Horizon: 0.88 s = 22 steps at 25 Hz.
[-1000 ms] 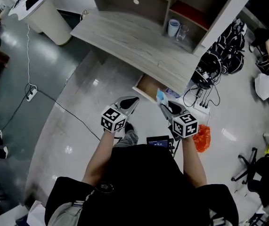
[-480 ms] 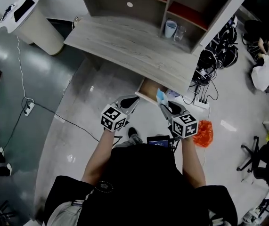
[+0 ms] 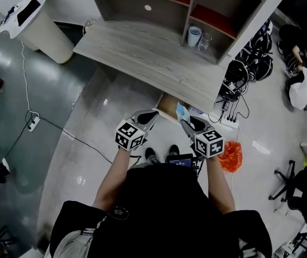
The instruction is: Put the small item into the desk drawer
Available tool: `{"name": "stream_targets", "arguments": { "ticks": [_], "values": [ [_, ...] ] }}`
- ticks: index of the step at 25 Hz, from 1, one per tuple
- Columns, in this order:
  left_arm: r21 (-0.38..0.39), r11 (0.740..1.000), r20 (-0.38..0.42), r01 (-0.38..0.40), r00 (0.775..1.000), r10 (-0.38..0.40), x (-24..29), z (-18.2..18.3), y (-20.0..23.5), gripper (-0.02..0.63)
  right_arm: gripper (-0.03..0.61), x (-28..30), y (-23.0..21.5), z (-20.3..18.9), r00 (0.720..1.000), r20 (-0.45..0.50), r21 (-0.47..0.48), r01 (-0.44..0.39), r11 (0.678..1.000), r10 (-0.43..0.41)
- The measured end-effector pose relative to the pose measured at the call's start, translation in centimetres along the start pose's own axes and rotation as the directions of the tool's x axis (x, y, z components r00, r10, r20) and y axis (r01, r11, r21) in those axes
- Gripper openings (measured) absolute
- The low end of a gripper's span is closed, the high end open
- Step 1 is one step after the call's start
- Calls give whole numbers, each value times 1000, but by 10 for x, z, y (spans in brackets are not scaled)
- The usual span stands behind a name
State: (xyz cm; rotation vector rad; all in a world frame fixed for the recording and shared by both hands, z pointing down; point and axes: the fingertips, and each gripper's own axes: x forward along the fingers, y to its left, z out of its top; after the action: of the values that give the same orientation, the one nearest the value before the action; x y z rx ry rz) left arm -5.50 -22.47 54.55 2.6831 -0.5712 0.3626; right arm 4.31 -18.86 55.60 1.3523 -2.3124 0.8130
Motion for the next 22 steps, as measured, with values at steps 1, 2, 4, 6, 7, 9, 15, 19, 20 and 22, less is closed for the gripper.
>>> {"name": "stream_targets", "arguments": {
  "ticks": [1, 2, 4, 6, 7, 9, 15, 19, 20, 22],
  "values": [
    [-1, 1000, 3, -7, 1000, 7, 1, 1, 1, 2, 123, 0, -1, 1, 1000, 0, -5, -5, 1000, 5],
    [0, 1000, 5, -13, 1000, 13, 2, 3, 1, 2, 123, -1, -3, 3, 1000, 1, -10, -10, 1000, 10],
    [-1, 1000, 9, -24, 1000, 24, 4, 6, 0, 2, 123, -2, -5, 7, 1000, 5, -19, -19, 1000, 19],
    [-1, 999, 10, -33, 999, 33, 7, 8, -1, 2, 123, -3, -9, 10, 1000, 7, -23, -27, 999, 27],
    [0, 999, 9, -37, 999, 37, 9, 9, -2, 2, 123, -4, -11, 11, 1000, 7, -25, -30, 999, 30],
    [0, 999, 7, -44, 999, 44, 13, 9, -4, 2, 123, -6, -16, 11, 999, 5, -27, -37, 999, 37],
    [-10, 997, 2, -72, 997, 72, 21, 8, -6, 2, 123, -7, -25, 11, 998, -4, -34, -65, 997, 65],
    [-18, 996, -2, -93, 996, 93, 31, 9, -8, 2, 123, -8, -36, 12, 996, -13, -52, -86, 995, 85],
    [-20, 995, -3, -98, 995, 98, 34, 9, -8, 2, 123, -8, -39, 14, 996, -15, -58, -92, 994, 91],
    [-23, 994, -6, -111, 994, 111, 39, 10, -10, 2, 123, -9, -45, 17, 994, -17, -69, -107, 992, 106]
  ]
}}
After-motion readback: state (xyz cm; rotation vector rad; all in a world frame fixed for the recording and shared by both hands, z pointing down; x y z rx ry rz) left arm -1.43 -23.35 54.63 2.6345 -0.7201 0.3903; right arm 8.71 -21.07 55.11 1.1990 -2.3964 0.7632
